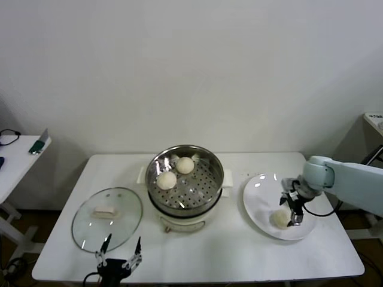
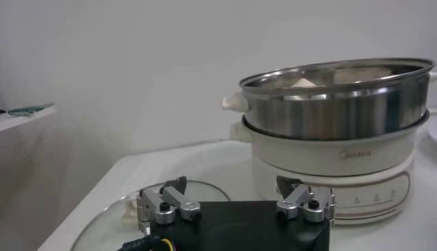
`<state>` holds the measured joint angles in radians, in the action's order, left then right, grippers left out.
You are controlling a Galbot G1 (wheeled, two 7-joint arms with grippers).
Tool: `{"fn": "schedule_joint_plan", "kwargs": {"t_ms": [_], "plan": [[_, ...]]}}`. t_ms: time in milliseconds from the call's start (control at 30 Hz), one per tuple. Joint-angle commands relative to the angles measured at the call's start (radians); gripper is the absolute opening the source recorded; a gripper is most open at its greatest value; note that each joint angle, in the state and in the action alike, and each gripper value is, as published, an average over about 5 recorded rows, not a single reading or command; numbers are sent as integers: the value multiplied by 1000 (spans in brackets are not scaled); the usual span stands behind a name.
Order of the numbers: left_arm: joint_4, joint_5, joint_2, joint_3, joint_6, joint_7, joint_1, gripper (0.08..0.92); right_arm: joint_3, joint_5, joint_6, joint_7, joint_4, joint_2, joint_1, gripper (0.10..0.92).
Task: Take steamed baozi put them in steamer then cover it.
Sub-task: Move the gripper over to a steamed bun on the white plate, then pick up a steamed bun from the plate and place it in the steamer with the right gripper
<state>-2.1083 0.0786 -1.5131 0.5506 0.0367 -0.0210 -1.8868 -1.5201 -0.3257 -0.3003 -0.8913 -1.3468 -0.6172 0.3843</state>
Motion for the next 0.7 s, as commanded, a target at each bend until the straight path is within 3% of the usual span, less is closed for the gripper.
{"fn": "schedule_joint_plan", "kwargs": {"t_ms": [33, 200, 467, 700], "plan": [[2, 2, 0, -1, 1, -1, 1, 823, 55, 26, -6, 8, 24, 6, -80, 823], [0, 1, 0, -2, 1, -1, 2, 823, 57, 30, -9, 9, 23, 1, -76, 814], [1, 0, -1, -4, 1, -3, 2, 823, 47, 37, 0, -11, 24, -8, -46, 693], [-1, 1, 0, -3, 0, -4, 3, 823, 3, 86, 79, -91, -4, -40, 121, 671]]}}
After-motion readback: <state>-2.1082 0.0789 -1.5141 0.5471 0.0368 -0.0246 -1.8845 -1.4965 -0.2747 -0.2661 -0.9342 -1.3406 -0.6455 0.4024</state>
